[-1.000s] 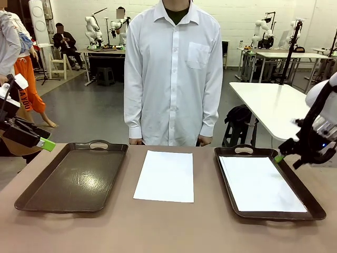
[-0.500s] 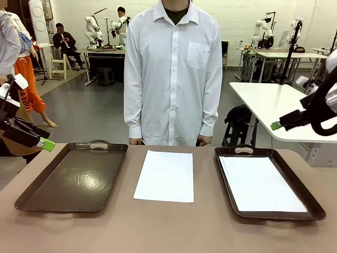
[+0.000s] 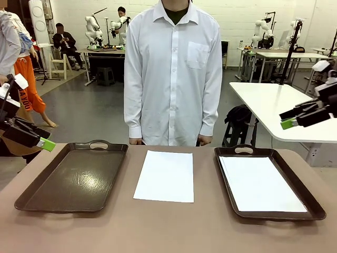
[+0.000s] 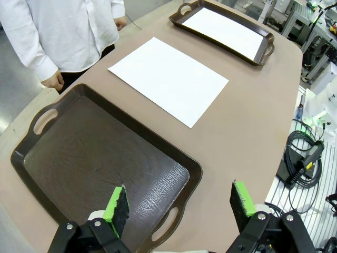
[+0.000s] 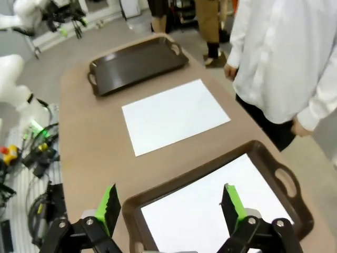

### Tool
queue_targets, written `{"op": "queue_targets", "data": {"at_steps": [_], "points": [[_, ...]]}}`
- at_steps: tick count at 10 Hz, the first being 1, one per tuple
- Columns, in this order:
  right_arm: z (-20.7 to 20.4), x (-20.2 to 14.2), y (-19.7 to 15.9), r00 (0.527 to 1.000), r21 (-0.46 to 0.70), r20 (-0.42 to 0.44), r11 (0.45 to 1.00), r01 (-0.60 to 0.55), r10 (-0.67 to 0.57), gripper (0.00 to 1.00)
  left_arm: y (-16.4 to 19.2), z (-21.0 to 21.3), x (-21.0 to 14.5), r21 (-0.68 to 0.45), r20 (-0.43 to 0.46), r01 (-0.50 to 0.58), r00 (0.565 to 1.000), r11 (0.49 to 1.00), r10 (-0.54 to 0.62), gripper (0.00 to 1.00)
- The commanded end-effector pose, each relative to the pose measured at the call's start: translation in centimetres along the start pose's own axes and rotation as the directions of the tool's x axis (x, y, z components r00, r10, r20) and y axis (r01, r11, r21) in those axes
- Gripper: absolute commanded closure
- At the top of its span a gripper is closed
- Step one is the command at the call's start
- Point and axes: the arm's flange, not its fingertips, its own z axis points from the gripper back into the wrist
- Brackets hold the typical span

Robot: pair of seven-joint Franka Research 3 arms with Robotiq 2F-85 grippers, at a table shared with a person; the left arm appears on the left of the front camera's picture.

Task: Sort the A4 documents.
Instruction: Receive the A4 Paper.

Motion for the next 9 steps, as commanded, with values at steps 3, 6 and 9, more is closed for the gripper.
{"op": "queue_targets", "data": {"at_steps": [3, 6, 9], "points": [[-0.6, -0.9, 2.7, 0.977, -0.046, -0.189, 0.993, -0.106, 0.095, 0.0, 0.2, -0.1, -0.2, -0.009, 0.018, 0.013, 1.0, 1.0, -0.013, 0.0], [-1.8, -0.1, 2.7, 0.955, 0.022, -0.28, 0.995, -0.097, 0.1, 0.0, 0.2, -0.1, -0.2, -0.009, 0.018, 0.013, 1.0, 1.0, -0.013, 0.0], [-2.2, 1.2, 1.0, 0.947, 0.132, -0.317, 0.991, -0.005, 0.047, 0.0, 0.2, -0.1, -0.2, -0.009, 0.018, 0.013, 1.0, 1.0, -0.013, 0.0]]}}
